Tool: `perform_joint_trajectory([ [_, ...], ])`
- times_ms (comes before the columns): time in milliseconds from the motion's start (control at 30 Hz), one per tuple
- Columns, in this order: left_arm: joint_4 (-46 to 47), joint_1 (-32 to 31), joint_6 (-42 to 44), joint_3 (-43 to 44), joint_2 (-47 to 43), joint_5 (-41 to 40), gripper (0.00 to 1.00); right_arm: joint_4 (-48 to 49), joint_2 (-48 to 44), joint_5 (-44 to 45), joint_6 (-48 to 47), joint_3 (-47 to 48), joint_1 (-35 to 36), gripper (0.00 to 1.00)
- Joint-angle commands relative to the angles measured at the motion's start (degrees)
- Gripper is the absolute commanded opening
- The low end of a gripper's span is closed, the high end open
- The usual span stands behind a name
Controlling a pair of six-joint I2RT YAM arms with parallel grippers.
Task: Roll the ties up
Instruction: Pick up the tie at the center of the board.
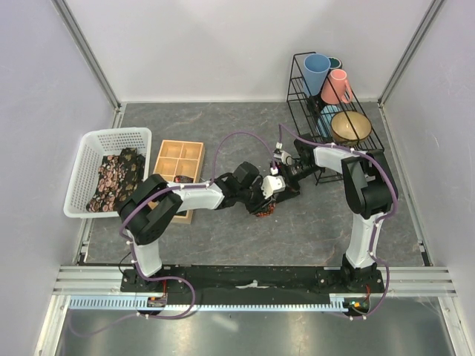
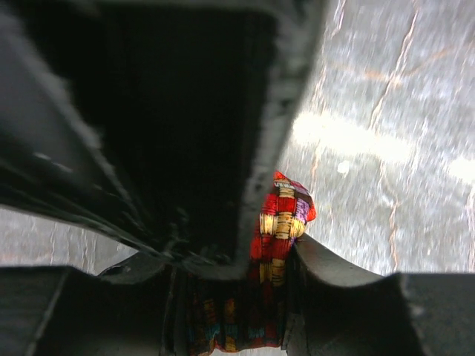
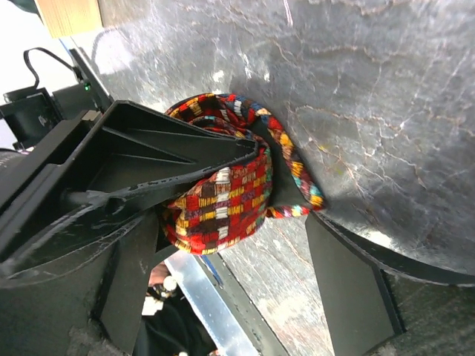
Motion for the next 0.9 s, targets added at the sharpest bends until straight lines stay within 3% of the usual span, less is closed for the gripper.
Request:
perform_joint_trajectory([
  [0, 1.56, -0.58, -3.63, -5.28, 4.48, -0.37, 0.02, 0.55, 1.33, -2.27, -3.05, -0.56, -0.5, 0.95],
  [33, 2.0, -0.58, -3.63, -5.55, 4.57, -0.46, 0.02, 0.55, 1.69, -0.96, -3.15, -0.47, -0.5, 0.98],
  [400, 3.58, -0.49, -2.66, -9.59, 3.51, -0.11, 0.02, 1.17, -3.05, 5.72, -2.27, 3.22, -1.37, 0.98],
  [667, 3.32, -0.49, -2.4, -9.42, 3.87, -0.72, 0.02, -1.73, -1.83, 6.79, -4.99, 3.22, -2.08, 0.98],
  [867, 3.06, -0.49, -2.66, -9.33, 3.87, -0.46, 0.02, 2.04, 0.54, 7.41, -4.13, 0.85, -1.9, 0.98],
])
